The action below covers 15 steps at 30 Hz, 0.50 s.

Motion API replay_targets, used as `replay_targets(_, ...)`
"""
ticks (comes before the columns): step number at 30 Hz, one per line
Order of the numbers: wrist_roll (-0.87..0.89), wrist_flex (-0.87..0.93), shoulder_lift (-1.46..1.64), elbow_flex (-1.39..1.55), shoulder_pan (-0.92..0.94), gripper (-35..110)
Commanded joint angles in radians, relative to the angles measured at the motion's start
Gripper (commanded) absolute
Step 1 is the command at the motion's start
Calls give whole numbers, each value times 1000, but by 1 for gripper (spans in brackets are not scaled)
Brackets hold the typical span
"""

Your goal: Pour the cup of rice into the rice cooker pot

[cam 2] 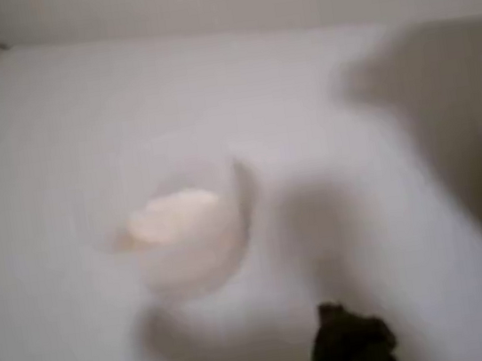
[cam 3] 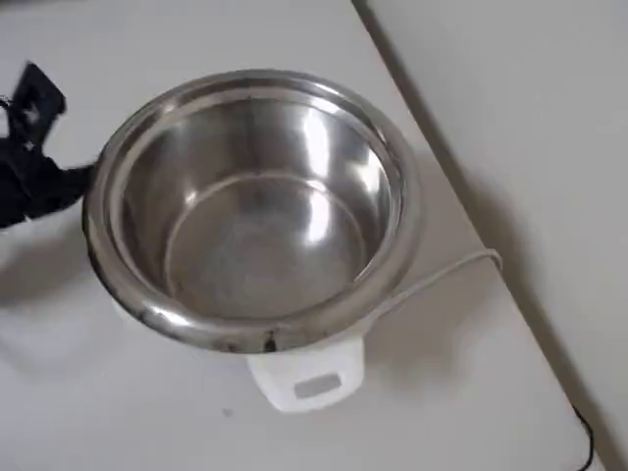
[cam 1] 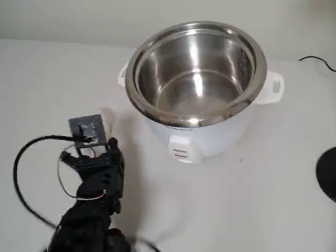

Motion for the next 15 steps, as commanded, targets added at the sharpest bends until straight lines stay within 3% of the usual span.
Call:
replay_targets(1, 6, -279, -284, -103, 17, 47)
replay_targets(8, -26, -672, -788, -316, 15, 51)
replay_targets(15, -69, -742, -986, -486, 8, 57)
